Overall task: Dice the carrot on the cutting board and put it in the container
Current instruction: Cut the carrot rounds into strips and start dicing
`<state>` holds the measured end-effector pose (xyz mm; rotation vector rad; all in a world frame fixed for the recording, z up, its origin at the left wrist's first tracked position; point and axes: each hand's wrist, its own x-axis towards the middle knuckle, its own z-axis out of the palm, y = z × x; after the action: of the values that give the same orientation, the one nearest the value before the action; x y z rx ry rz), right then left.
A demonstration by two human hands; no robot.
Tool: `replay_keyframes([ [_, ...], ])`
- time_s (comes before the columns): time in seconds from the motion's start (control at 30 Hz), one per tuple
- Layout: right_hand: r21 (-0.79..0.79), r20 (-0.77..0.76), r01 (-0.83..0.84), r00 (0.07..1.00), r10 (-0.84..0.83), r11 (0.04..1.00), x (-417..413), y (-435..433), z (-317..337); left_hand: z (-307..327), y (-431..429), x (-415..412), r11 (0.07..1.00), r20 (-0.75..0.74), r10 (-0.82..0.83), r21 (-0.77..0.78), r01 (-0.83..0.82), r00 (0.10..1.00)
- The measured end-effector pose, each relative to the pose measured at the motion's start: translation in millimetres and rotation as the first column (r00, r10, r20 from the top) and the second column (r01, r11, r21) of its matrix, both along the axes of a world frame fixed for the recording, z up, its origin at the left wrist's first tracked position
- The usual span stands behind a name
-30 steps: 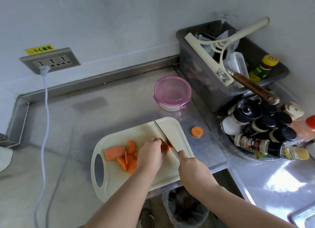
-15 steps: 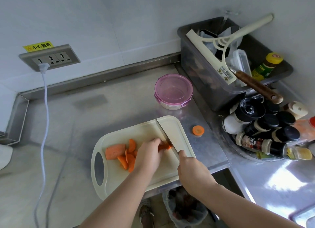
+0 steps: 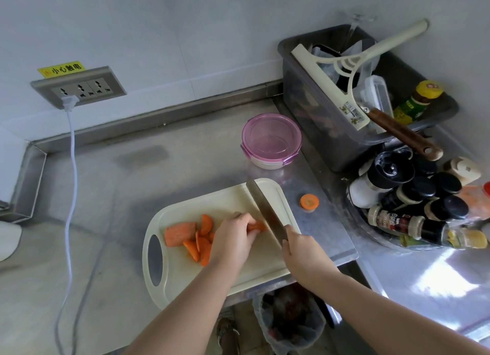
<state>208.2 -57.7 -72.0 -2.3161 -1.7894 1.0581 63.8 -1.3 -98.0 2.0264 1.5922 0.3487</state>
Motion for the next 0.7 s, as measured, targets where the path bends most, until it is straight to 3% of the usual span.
replay_keyframes([
  [0.23,0.023,0.16,-0.126,0.98,0.121,0.992,-8.3,-9.2,13.2,2.3,1.1,1.2,0.999,0.018,0.022,-0.047,-0.021,1.0],
  [0.7,-0.04,0.214,-0.202,0.955,0.206,0.979,-15.5,-12.2,22.9,-0.2,3.6,0.0,0.999,-0.041,-0.004,-0.048,0.002,0.999],
])
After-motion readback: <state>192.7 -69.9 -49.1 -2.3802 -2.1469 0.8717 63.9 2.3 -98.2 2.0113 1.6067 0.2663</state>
